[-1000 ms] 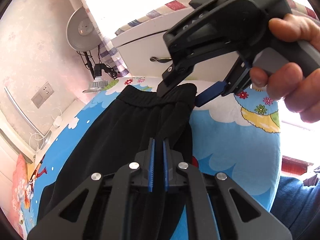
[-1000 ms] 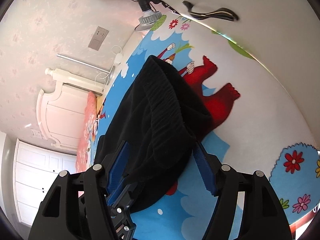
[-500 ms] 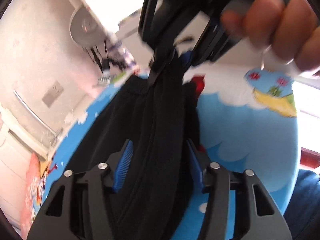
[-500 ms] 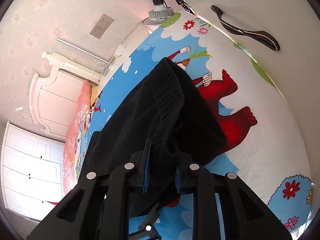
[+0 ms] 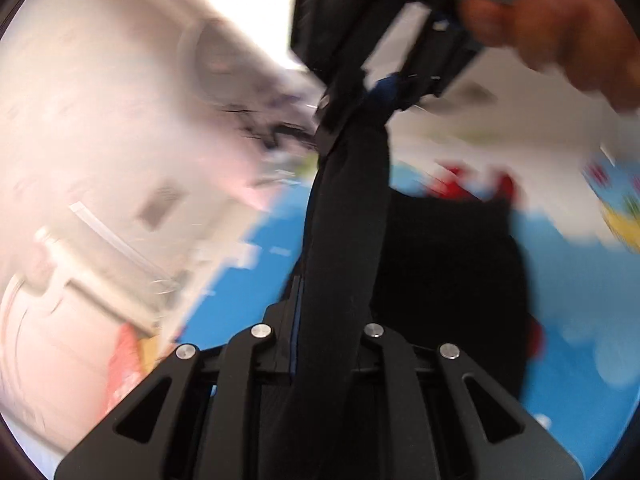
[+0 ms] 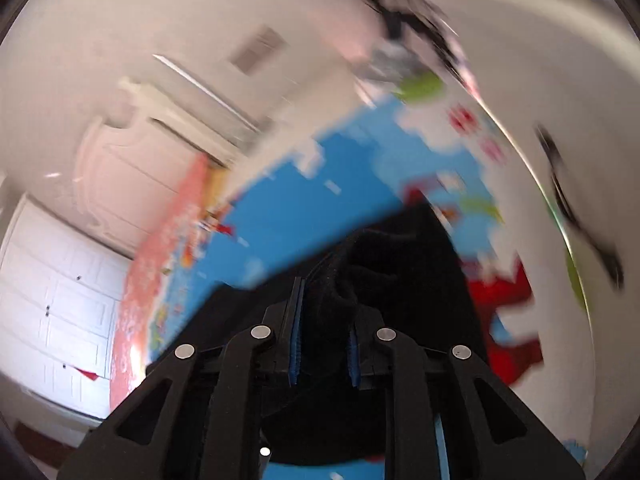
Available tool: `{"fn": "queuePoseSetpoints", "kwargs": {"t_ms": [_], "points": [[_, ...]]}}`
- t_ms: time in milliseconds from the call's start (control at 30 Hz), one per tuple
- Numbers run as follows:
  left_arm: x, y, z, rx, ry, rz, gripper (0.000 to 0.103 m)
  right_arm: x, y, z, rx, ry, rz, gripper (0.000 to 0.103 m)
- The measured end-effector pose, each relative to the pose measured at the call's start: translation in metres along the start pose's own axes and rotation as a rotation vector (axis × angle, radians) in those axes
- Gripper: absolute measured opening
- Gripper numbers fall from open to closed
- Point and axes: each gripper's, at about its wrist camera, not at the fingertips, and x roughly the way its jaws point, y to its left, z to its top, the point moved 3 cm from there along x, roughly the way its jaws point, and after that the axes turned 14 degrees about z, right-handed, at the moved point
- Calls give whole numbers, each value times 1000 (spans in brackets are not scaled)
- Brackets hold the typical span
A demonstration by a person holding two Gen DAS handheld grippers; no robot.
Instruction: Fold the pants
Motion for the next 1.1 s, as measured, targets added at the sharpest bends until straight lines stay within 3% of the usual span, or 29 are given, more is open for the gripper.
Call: {"fn": "queuePoseSetpoints", "kwargs": {"t_ms": [100, 200, 300, 467, 600, 633, 667, 767, 833, 900, 967, 1100], "points": [[-5, -44, -15, 31, 27, -83, 15, -3, -32, -25, 46, 18, -26, 19], [-11, -60, -20, 26, 23, -74, 22, -3, -50, -36, 82, 17, -28, 19], [-17, -45, -24, -83, 49, -119, 36, -7, -50, -39, 70, 9, -31, 19], [-28, -22, -53, -271, 87, -249, 36, -4, -47, -39, 41, -2, -73, 19], [-40, -12, -64, -381, 61, -325, 35, -5, -40, -42, -31, -18, -184, 20], [-42, -9, -66, -419, 57, -365, 35, -5, -39, -41, -35, -16, -192, 22], [-46, -6, -69, -468, 61, -407, 35, -7, -38, -41, -42, -17, -215, 32], [-52, -3, -80, -531, 84, -467, 35, -29, -19, -37, -126, -100, -461, 63], [-54, 1, -83, -552, 77, -492, 35, -48, 1, -33, -193, -174, -532, 76], [-58, 6, -87, -599, 84, -530, 35, -48, 26, -26, -270, -203, -526, 78], [-59, 14, -89, -664, 80, -561, 35, -30, 47, -18, -351, -169, -489, 80], [-59, 22, -92, -703, 86, -531, 33, 52, 68, 4, -485, -39, -457, 76]]}}
